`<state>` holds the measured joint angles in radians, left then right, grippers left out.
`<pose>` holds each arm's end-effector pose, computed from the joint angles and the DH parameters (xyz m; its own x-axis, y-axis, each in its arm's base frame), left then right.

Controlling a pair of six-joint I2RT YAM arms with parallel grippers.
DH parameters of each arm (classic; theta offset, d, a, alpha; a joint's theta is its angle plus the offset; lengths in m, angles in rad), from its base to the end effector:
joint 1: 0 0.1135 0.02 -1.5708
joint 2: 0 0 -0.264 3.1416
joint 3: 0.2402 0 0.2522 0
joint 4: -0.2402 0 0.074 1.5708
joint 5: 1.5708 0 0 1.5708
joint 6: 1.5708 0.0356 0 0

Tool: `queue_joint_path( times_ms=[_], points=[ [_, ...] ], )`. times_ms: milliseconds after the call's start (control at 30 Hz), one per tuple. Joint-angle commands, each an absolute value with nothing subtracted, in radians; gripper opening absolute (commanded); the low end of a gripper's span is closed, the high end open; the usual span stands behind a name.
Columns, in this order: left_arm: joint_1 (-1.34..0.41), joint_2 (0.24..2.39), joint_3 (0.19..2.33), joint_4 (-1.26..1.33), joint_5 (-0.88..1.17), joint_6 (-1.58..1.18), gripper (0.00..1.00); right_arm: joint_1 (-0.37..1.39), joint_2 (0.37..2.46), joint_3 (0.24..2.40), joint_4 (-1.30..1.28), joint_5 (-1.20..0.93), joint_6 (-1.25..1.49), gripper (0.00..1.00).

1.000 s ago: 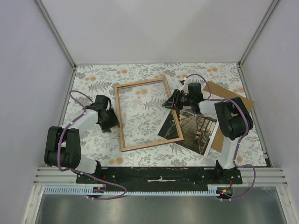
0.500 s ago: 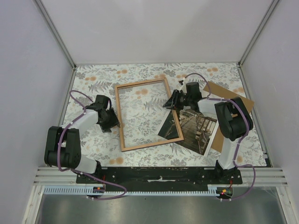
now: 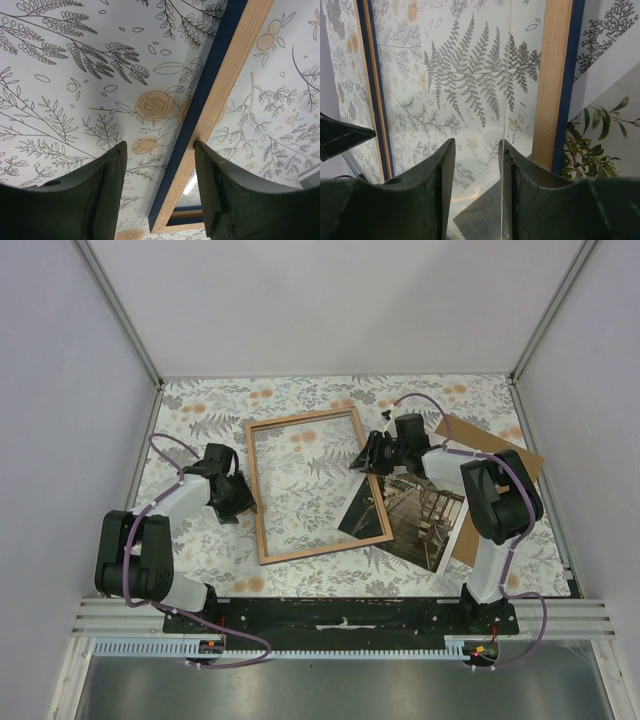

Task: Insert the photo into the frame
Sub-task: Place the glass panel at the frame body.

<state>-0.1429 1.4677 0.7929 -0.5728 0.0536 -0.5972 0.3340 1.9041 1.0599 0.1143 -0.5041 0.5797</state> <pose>0.2535 -0.0384 0.1660 -0.8656 -0.4428 -0.2341 -0.3962 0.8912 -0.2206 0.3650 0.1449 0.1496 -0.8705 0.2056 -0.4471 -0.1796 0.7131 0.6777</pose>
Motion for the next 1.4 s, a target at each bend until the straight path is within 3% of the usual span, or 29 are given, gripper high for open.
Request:
queue_joint_path(
  times_ms=[0,1367],
  points=[
    [-0.163,1.528,0.746,-0.606,-0.020,-0.563,0.63,0.344,1.848,1.112,0.089,-0.448,0.540,0.48],
    [-0.163,1.532,0.746,-0.606,-0.018,-0.563,0.63,0.383,1.850,1.241,-0.150,-0.164,0.448,0.53]
  ],
)
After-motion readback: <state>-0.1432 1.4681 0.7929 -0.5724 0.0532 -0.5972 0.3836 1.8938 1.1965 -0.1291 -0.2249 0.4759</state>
